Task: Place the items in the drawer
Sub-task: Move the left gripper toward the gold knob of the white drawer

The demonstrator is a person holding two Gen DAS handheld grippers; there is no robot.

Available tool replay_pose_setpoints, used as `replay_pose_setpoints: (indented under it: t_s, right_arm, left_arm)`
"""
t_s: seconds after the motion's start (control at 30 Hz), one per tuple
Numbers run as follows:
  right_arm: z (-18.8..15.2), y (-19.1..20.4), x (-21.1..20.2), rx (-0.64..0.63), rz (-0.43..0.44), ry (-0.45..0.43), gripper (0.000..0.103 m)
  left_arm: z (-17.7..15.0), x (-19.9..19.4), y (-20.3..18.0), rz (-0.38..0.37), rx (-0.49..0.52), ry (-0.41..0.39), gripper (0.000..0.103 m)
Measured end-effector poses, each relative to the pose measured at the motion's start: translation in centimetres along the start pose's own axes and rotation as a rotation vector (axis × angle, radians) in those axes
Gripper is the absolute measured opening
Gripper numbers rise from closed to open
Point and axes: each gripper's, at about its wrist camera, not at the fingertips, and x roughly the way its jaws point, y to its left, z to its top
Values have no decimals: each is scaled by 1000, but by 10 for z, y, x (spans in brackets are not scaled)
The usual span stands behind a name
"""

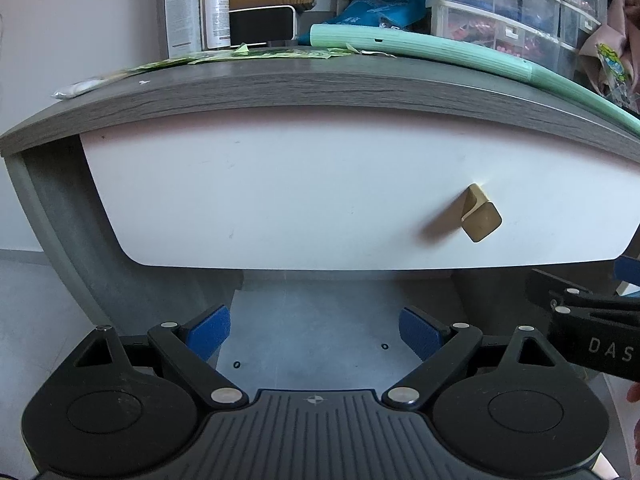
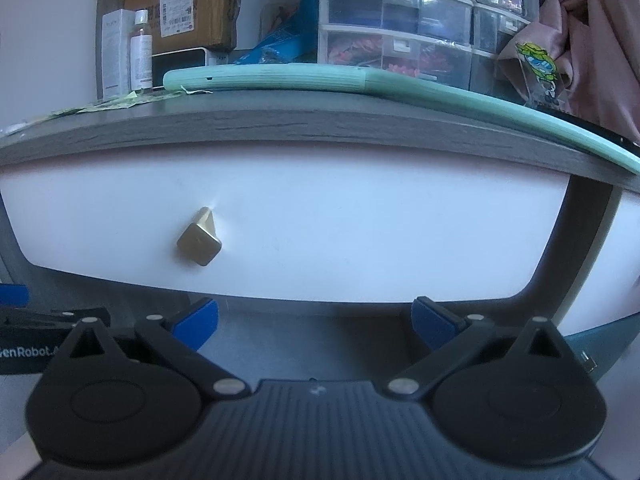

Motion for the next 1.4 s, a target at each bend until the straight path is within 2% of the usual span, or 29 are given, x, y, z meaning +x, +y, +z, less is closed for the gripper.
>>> replay_pose_setpoints:
  t_s: [0.4,0.87,1.4]
  right_arm:
    - [8,2,3,-7,-1,8,103]
    - [4,-12,9,21,-30,38,103]
    - [-1,-20,9,37,-40,55,103]
  left_arm:
    - [15,-3,0,-10,-19,-21,93]
    - [44,-7,-27,-64,-1,-61,93]
    - [62,-2,-60,-113,5,-52,93]
